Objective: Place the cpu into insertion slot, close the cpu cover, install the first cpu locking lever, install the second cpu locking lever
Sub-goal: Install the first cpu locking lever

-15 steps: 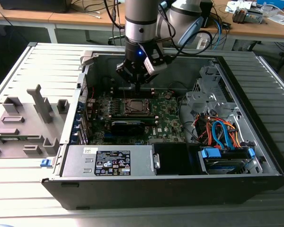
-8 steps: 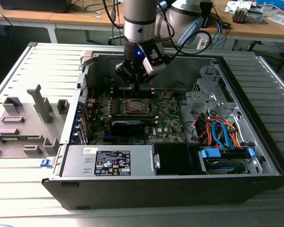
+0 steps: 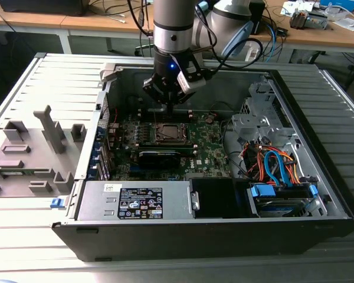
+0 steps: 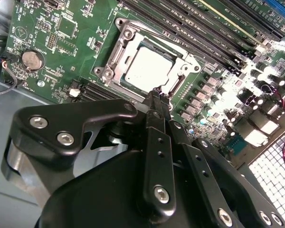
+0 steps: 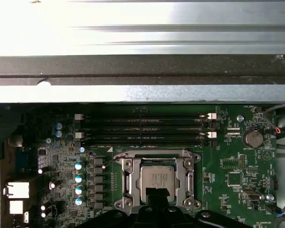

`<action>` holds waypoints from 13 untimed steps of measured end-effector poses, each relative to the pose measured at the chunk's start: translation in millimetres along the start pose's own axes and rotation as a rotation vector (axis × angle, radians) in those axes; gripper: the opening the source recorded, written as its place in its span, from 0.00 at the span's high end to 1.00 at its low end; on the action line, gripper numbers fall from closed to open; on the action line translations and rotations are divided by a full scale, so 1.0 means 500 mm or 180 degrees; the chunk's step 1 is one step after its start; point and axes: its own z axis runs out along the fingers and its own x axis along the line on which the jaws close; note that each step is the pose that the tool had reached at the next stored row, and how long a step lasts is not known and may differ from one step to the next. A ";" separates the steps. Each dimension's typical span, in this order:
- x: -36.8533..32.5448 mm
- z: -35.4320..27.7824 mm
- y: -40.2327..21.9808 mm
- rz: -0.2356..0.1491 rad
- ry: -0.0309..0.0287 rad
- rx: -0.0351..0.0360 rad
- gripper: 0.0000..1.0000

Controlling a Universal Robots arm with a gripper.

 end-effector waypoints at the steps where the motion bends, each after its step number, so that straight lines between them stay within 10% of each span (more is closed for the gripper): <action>1: 0.000 0.000 0.000 0.0000 0.0000 0.0000 0.89; 13: 0.011 0.000 0.000 0.0000 0.0000 -0.0005 0.89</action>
